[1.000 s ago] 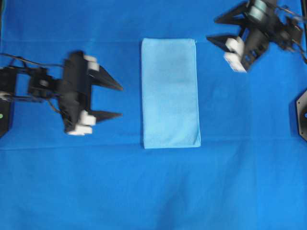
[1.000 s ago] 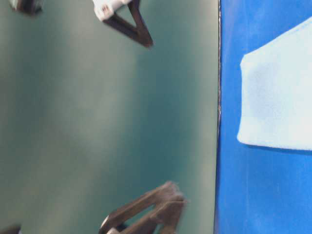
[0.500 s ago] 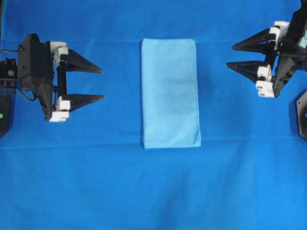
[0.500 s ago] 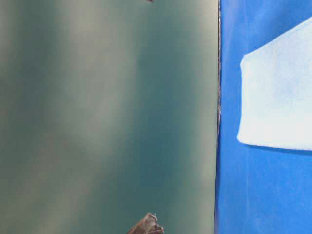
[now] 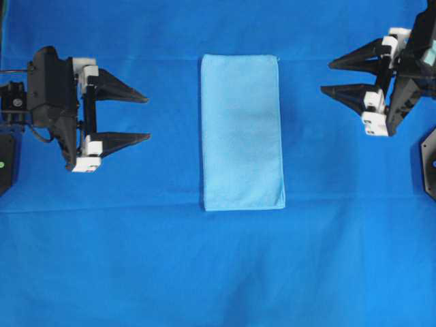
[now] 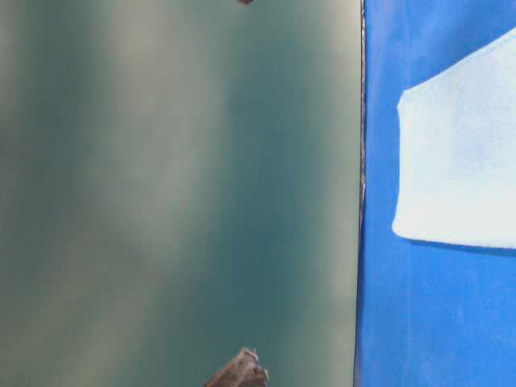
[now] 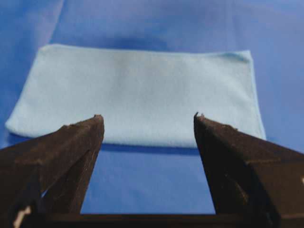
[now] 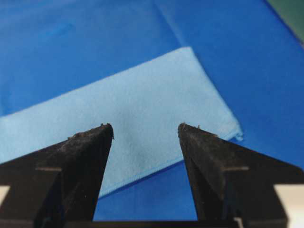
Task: Fold the light blue towel.
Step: 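Withdraw both open grippers to the sides of the towel, then move both grippers to the strip's top corners and grasp them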
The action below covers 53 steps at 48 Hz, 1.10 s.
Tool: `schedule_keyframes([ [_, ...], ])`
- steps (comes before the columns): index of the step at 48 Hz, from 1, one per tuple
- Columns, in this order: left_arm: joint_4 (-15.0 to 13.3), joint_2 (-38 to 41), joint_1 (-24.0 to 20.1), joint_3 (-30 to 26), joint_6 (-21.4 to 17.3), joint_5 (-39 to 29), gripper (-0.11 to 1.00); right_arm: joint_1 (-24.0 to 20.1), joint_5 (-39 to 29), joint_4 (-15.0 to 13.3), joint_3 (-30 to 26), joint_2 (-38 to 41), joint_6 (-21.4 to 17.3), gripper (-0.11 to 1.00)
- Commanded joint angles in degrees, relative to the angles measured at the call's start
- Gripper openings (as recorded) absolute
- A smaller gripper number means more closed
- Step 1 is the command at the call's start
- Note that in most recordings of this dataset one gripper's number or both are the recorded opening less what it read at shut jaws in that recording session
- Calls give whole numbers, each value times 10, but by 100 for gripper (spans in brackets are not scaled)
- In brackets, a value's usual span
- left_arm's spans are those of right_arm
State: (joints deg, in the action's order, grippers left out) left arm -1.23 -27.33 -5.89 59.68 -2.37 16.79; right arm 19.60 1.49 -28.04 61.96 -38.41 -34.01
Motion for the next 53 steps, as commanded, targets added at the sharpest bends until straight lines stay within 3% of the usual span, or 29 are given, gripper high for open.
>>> schedule_keyframes([
  [1, 0, 17, -13, -32, -2, 7, 73, 5, -22, -2, -34, 18, 5, 61],
  [12, 0, 120, -77, -103, -37, -4, 73, 54, -77, -31, -95, 134, 7, 61],
  [30, 0, 306, -174, -200, -48, -4, 73, 108, -70, -79, -186, 338, 8, 61],
  [53, 0, 434, -196, -250, -48, 24, 73, 122, -19, -85, -231, 475, 7, 60],
])
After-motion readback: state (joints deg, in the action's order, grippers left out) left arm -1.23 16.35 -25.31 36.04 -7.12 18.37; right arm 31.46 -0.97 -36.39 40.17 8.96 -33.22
